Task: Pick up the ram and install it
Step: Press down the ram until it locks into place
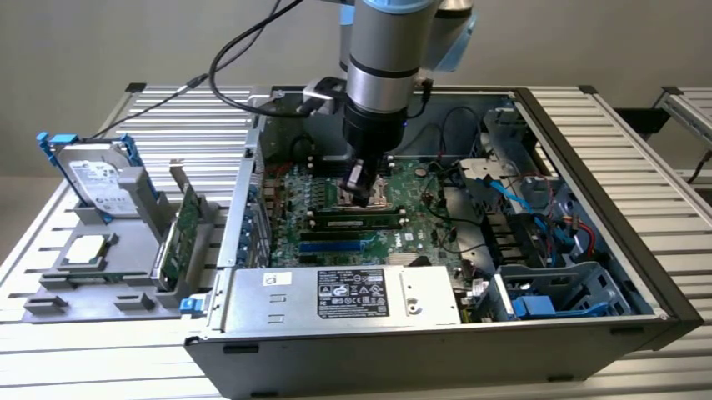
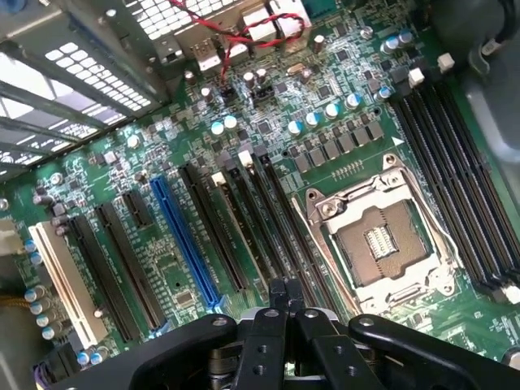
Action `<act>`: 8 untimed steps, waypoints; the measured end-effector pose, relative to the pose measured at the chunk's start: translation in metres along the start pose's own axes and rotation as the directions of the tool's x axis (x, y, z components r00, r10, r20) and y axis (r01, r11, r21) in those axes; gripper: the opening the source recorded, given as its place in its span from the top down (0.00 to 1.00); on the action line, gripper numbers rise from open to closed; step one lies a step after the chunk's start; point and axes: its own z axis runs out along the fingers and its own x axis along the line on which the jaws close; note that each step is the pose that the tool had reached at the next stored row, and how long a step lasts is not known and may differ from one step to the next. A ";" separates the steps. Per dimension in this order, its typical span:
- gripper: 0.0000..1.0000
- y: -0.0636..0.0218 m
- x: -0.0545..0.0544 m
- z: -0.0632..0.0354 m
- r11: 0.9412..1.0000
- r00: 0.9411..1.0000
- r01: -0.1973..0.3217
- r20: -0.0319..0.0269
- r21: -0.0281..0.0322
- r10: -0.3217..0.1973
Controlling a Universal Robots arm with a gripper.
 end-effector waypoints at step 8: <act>0.89 0.0000 0.000 0.0000 0.992 0.992 -0.129 0.008 -0.003 0.129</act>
